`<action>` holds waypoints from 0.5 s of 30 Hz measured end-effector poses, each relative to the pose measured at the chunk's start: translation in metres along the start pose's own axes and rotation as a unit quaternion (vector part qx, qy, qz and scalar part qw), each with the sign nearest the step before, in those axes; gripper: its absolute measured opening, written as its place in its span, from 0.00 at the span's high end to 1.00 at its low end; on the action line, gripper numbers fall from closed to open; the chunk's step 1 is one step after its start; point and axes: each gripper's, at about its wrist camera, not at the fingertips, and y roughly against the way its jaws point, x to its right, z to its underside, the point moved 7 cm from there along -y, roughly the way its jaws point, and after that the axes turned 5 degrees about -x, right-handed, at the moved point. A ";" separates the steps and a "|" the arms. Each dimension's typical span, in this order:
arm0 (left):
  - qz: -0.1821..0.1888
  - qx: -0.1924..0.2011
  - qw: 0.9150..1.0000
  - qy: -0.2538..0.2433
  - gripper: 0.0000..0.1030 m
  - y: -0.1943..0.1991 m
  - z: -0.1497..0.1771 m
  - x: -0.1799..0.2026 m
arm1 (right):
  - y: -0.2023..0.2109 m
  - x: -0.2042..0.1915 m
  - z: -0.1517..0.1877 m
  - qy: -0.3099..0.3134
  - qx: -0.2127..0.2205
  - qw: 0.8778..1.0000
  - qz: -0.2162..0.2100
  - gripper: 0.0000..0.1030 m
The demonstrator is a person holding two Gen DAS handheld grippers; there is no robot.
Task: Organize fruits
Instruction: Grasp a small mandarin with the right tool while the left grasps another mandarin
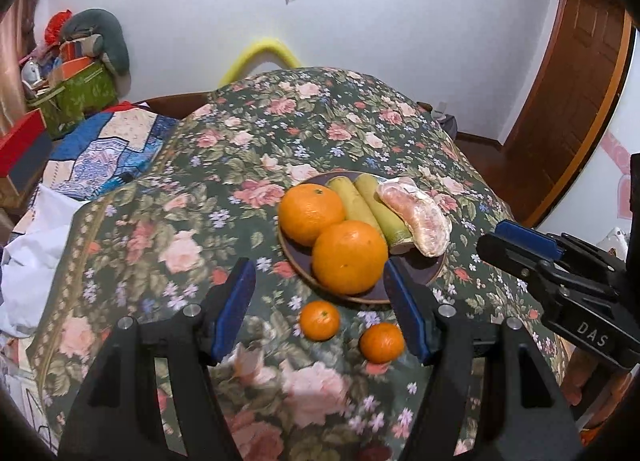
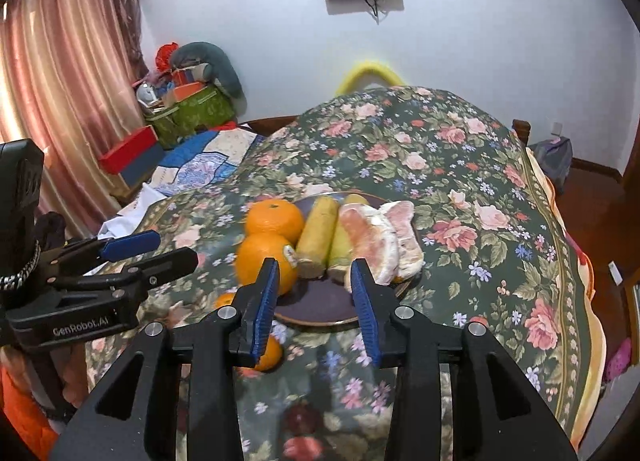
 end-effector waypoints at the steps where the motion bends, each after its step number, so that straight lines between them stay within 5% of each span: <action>1: -0.001 0.001 1.000 0.001 0.36 0.003 0.002 -0.002 | 0.002 -0.003 0.001 0.003 0.000 1.000 0.000 0.63; 15: -0.017 -0.005 1.000 -0.002 0.36 0.020 0.035 -0.037 | -0.023 -0.032 0.041 0.013 -0.048 0.999 -0.010 0.62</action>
